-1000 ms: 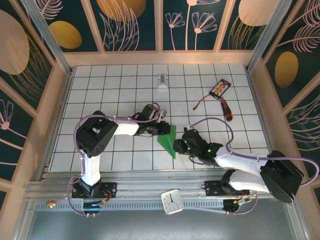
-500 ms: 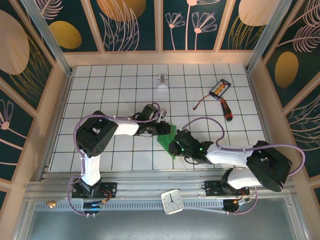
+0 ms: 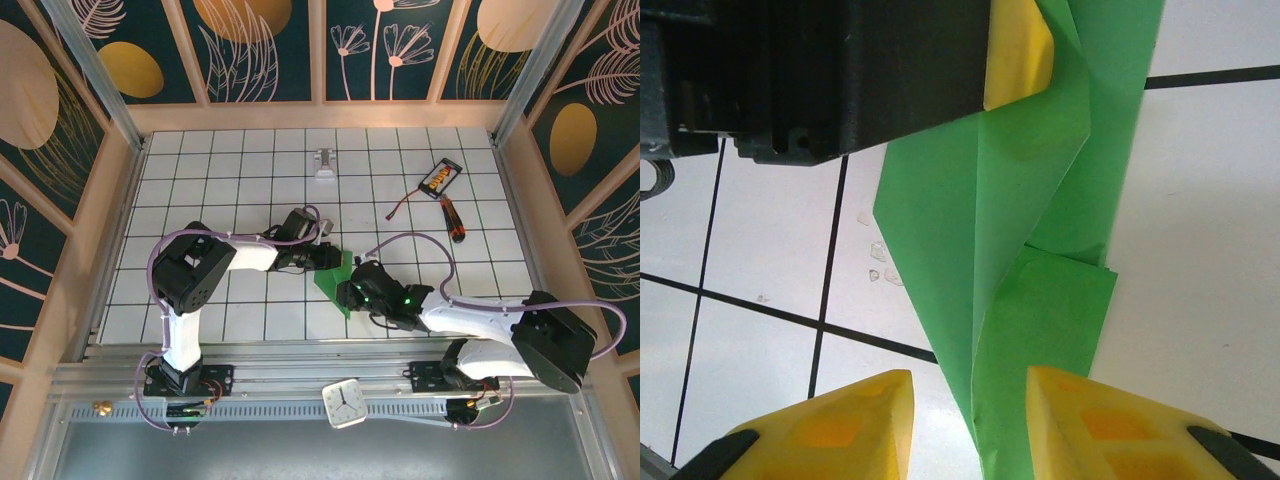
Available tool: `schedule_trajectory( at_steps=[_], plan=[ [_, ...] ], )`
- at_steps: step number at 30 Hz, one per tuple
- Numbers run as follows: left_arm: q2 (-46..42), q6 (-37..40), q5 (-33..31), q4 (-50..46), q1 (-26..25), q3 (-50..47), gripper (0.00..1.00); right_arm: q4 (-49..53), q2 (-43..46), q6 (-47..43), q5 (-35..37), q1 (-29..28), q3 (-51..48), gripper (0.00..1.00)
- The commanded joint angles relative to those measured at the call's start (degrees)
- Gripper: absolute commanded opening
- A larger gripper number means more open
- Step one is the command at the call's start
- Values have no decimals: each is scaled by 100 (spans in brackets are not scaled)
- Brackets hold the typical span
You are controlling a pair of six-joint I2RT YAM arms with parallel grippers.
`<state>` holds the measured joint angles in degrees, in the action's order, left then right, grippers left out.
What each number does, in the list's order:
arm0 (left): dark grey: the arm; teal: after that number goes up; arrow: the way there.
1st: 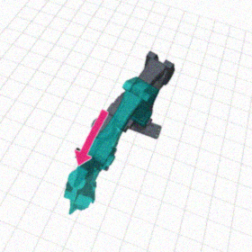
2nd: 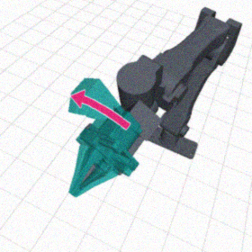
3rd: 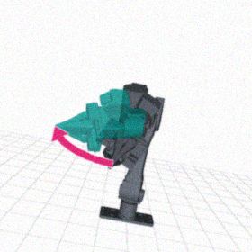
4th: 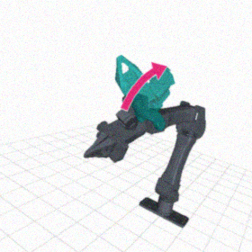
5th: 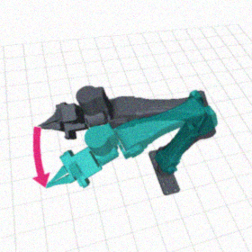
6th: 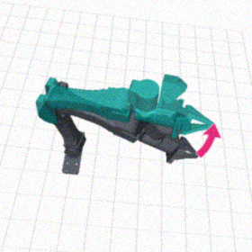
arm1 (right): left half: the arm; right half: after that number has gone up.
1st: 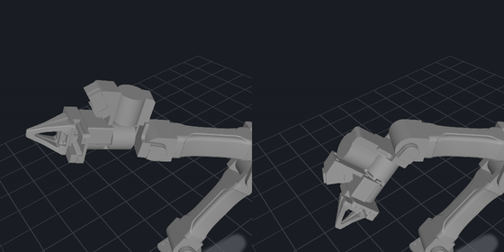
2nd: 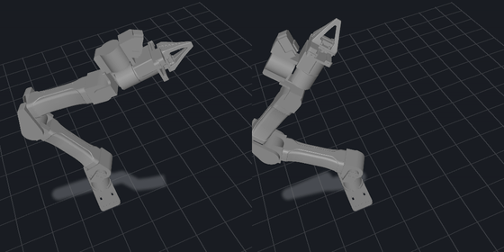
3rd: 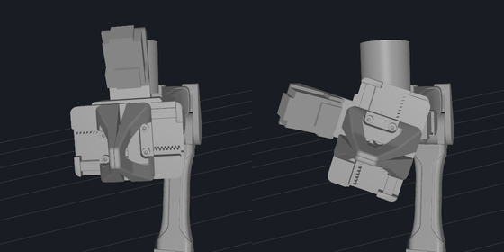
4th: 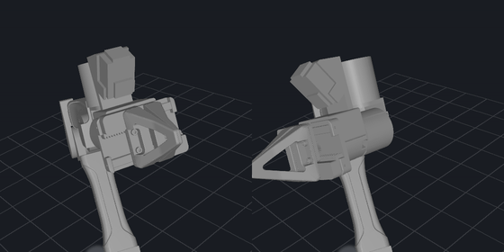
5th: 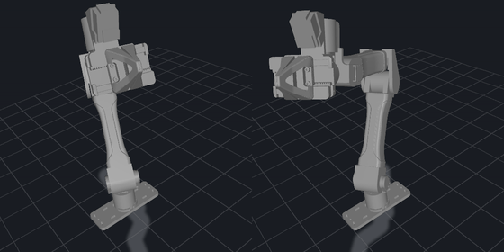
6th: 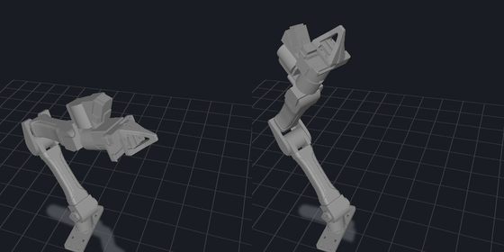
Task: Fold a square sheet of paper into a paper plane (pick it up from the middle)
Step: Fourth fold the wing at the center of the table.
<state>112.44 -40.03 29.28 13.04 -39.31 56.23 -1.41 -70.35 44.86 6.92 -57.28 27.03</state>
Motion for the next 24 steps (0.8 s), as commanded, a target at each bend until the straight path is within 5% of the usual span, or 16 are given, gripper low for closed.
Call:
schedule_trajectory(
  at_steps=[1,13,24],
  plan=[
    [131,162,-371,-662,87,-192,22,13,-170,-15,222,-73,145,36],
    [141,162,-353,-671,89,-191,22,-303,-1110,-108,129,-112,456,31],
    [133,162,-347,-662,92,-209,22,-550,-1059,-34,-86,21,225,11]
  ],
)
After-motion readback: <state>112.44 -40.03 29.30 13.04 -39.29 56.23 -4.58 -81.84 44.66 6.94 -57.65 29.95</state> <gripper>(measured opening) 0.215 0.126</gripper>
